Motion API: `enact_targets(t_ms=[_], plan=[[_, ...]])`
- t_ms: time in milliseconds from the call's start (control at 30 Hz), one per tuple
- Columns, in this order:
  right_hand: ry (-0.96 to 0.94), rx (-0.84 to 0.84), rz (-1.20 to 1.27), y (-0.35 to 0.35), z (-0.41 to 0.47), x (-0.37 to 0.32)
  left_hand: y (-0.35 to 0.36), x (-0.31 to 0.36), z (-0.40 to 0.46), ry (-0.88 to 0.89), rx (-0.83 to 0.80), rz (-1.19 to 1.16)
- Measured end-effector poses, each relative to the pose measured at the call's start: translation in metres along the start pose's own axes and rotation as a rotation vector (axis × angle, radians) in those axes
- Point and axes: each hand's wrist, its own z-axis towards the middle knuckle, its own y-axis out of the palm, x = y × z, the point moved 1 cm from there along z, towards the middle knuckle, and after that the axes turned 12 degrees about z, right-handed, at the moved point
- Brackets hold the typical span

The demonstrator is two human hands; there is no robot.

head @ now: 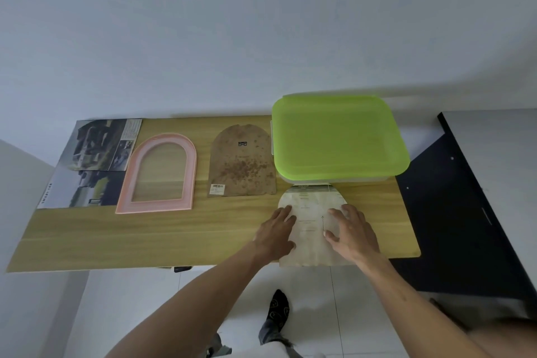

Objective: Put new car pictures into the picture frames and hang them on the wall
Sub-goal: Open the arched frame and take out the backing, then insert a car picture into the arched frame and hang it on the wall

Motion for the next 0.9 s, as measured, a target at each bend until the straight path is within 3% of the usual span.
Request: enact_targets(t_ms=[200,400,733,900], plan=[[-0.013,0.025,-0.019,0.001,-0.001,-0.002,0.004,-0.007,-0.002,0.007,0.068,-0.076],[-0.207,0.151,0.031,0.000,0.007,-0.027,0.002,-0.039,-0.022,-0.049,0.201,-0.115],[-0.467,0.048,0.087,0.014,0.050,-0.169,-0.026,-0.173,-0.074,-0.338,0.340,-0.174],[-0.511,0.041,0.104,0.026,0.075,-0.252,-0.038,-0.253,-0.098,-0.431,0.368,-0.226]])
